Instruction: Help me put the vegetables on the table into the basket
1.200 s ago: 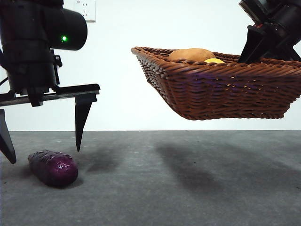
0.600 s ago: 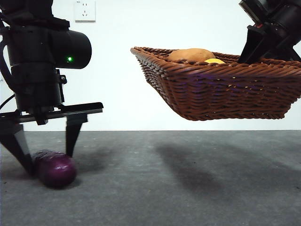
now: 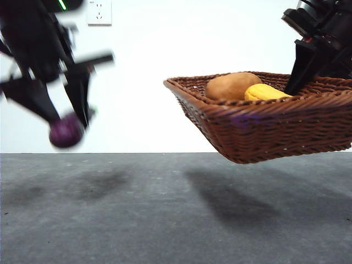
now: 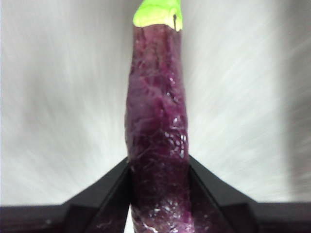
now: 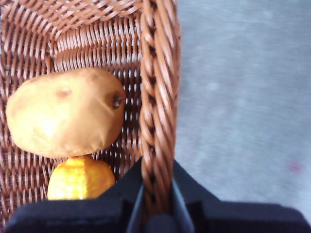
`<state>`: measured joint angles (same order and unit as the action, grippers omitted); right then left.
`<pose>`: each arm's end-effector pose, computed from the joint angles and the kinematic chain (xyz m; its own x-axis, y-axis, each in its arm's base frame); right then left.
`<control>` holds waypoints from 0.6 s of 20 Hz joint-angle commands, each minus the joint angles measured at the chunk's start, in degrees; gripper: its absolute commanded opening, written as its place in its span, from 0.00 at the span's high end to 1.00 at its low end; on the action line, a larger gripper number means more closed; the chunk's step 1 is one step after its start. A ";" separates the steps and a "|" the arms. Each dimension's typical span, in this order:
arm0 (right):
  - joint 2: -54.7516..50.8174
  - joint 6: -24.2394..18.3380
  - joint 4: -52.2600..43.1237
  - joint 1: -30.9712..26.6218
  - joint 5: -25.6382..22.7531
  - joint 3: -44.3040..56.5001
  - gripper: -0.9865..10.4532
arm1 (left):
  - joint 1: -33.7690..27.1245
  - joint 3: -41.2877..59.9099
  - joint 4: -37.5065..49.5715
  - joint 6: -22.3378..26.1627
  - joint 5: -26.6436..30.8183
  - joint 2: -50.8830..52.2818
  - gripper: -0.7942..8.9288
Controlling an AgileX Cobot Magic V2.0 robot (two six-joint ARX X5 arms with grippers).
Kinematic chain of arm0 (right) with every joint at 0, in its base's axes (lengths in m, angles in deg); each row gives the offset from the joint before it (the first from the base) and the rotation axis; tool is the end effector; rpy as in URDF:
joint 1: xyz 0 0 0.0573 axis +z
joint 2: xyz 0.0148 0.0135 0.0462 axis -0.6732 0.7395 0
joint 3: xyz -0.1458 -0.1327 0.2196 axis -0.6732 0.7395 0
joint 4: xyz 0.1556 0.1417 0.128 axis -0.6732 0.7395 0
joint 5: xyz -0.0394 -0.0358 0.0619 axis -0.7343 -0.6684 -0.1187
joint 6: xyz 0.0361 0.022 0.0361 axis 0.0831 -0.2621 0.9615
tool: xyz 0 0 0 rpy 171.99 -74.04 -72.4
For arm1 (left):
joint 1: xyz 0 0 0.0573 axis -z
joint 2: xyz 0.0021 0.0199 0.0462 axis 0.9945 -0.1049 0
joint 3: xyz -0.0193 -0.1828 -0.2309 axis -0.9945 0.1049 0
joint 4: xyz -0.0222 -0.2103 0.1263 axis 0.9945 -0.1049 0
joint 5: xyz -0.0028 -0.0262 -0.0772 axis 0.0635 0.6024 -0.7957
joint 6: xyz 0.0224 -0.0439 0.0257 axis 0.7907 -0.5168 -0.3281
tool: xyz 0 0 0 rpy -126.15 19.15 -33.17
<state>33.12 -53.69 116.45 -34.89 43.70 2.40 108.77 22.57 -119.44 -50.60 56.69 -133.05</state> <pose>0.2709 0.0511 0.2985 0.4314 0.5487 -0.7161 -0.3504 0.8334 0.4275 0.2492 -0.1154 0.2834 0.4802 -0.2317 -0.8460 -0.0074 0.9634 -0.2681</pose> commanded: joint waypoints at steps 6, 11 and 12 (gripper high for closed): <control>0.39 6.45 -1.11 2.54 -1.92 -0.13 0.92 | -0.28 0.42 -1.44 8.96 -9.92 22.58 0.93; 0.39 15.80 -9.51 11.30 -6.21 3.19 0.92 | 4.96 0.42 -2.40 8.68 -13.44 24.44 0.93; 0.39 17.05 -10.51 13.14 -7.58 3.43 0.92 | 6.08 0.44 -1.99 8.35 -13.40 23.85 0.93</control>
<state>33.21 -39.81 106.88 -21.86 35.63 5.33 114.68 22.57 -121.84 -42.68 43.44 -109.14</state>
